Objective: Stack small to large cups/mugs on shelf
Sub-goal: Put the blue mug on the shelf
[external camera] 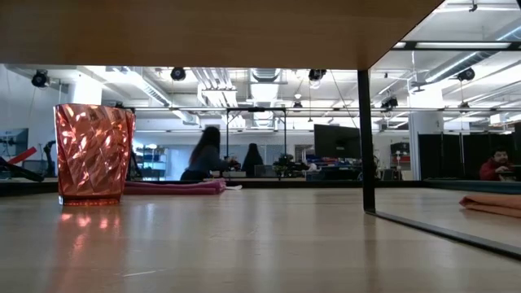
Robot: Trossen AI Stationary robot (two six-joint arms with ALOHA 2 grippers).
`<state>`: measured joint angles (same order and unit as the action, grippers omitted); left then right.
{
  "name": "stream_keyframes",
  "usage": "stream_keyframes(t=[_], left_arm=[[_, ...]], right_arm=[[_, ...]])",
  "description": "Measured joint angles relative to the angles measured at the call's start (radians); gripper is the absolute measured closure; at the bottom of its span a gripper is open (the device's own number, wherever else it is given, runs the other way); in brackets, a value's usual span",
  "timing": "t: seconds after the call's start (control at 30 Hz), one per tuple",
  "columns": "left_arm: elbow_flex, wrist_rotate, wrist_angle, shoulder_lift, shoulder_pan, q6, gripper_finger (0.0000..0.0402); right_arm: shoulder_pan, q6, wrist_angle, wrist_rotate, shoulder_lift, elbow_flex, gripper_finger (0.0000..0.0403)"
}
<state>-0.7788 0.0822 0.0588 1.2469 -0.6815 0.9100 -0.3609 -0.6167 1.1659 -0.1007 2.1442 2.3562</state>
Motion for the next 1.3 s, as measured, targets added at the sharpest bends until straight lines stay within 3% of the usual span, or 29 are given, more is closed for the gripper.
stream_keyframes(t=[0.17, 0.47, 0.7, 1.03, 1.3], left_arm=[[0.000, 0.000, 0.001, 0.000, 0.000, 0.000, 0.0251], [0.000, 0.001, -0.031, -0.002, -0.003, -0.006, 0.0251], [0.000, 0.003, -0.075, -0.014, -0.015, -0.007, 0.0251], [0.001, 0.047, -0.090, -0.058, -0.014, -0.034, 0.0251], [0.001, 0.055, -0.107, -0.064, -0.014, -0.037, 0.0251]], right_arm=[[0.027, 0.000, 0.002, 0.076, 0.003, 0.000, 0.0259], [0.055, 0.023, -0.003, 0.076, -0.004, -0.001, 0.0257], [0.048, 0.015, -0.043, 0.071, -0.108, 0.000, 0.0266], [-0.110, -0.219, -0.056, 0.065, -0.133, 0.000, 0.0294], [-0.242, -0.470, -0.084, 0.214, -0.132, -0.008, 0.0307]])
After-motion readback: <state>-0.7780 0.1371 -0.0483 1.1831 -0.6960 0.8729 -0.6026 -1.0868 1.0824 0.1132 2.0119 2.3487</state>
